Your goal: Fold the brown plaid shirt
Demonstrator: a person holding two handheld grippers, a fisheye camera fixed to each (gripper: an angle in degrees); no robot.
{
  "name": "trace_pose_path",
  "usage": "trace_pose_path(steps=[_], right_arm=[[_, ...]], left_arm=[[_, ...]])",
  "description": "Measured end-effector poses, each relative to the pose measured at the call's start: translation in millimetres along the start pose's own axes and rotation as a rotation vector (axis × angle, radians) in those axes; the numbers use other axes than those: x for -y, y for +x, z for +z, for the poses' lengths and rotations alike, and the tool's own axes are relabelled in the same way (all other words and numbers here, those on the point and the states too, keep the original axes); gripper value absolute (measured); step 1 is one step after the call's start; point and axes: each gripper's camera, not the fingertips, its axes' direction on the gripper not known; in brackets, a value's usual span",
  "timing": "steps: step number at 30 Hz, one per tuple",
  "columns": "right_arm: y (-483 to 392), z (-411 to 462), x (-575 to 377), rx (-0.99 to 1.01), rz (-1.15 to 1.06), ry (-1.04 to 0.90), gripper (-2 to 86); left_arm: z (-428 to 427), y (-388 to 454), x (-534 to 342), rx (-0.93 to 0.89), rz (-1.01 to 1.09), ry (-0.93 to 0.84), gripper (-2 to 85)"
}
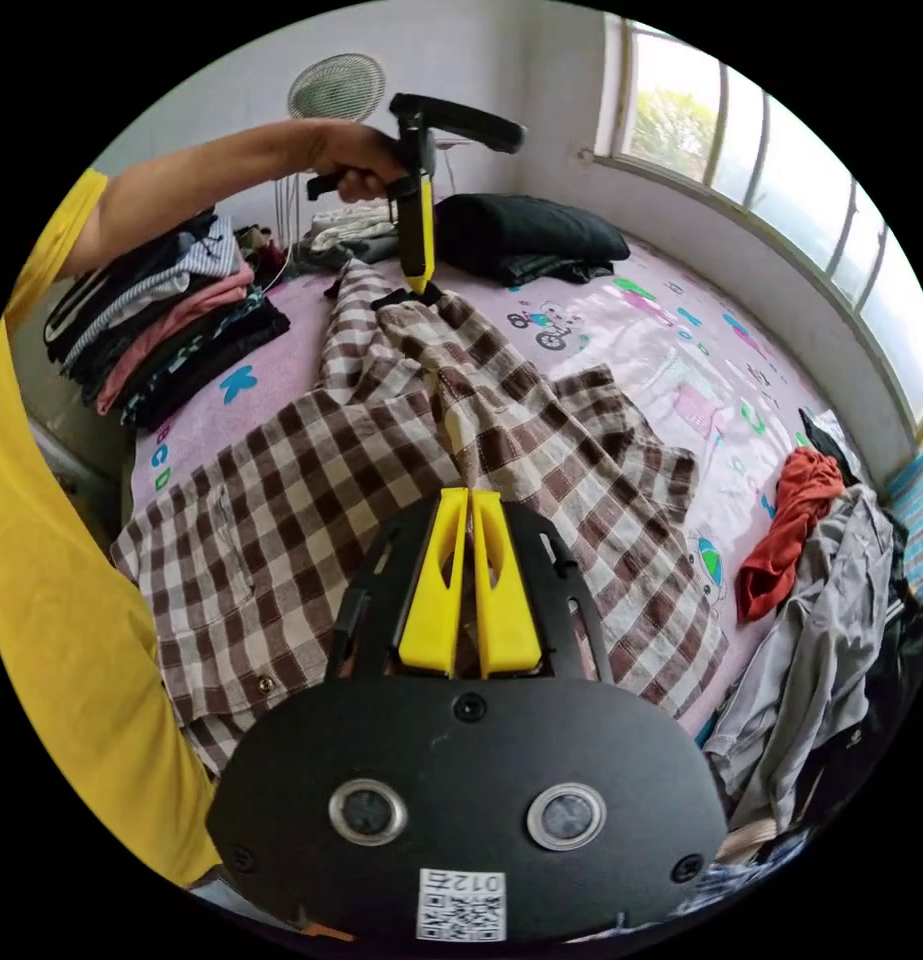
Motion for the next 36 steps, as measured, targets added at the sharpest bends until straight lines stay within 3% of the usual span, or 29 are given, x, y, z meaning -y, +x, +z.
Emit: trace_pose_path(steps=[7,11,14,16,18,21,24,27,28,30,33,36], right_arm=[[-38,68,2,-0.024,-0.103,-0.134,1.1],[-37,83,2,-0.024,-0.099,-0.188,1.5],[-32,77,1,-0.012,-0.094,-0.188,2.1],[-30,68,1,-0.013,-0.092,-0.177,2.6],[-29,52,-1,-0.01,-0.088,-0.143,3.0],[-20,23,-13,-0.028,-0.041,-0.075,3.0],[17,0,-34,-0.063,0.115,-0.061,2.6],[70,-11,-68,-0.072,0.314,-0.098,2.3],[88,-12,-84,-0.071,0.385,-0.124,2.1],[109,-16,-107,-0.051,0.471,-0.146,1.9],[131,-48,-137,-0.059,0.582,-0.089,1.8],[152,-79,-181,-0.097,0.797,-0.038,1.7]], left_arm=[[64,-56,-1,-0.11,-0.264,-0.023,0.5],[72,-61,-20,-0.066,-0.386,-0.029,0.6],[37,-44,-50,-0.026,-0.465,0.142,0.5],[0,-2,-71,-0.003,-0.427,0.346,0.5],[-11,38,-71,-0.025,-0.331,0.431,0.5],[6,90,-47,-0.028,-0.191,0.375,0.4],[39,99,-29,0.07,-0.238,0.27,0.4],[66,87,-27,-0.017,-0.283,0.244,0.4],[61,82,-34,-0.052,-0.309,0.329,0.4],[60,75,-35,-0.116,-0.35,0.273,0.4],[17,98,-40,0.008,-0.399,0.362,0.4],[-38,155,-11,0.058,-0.274,0.489,0.4]])
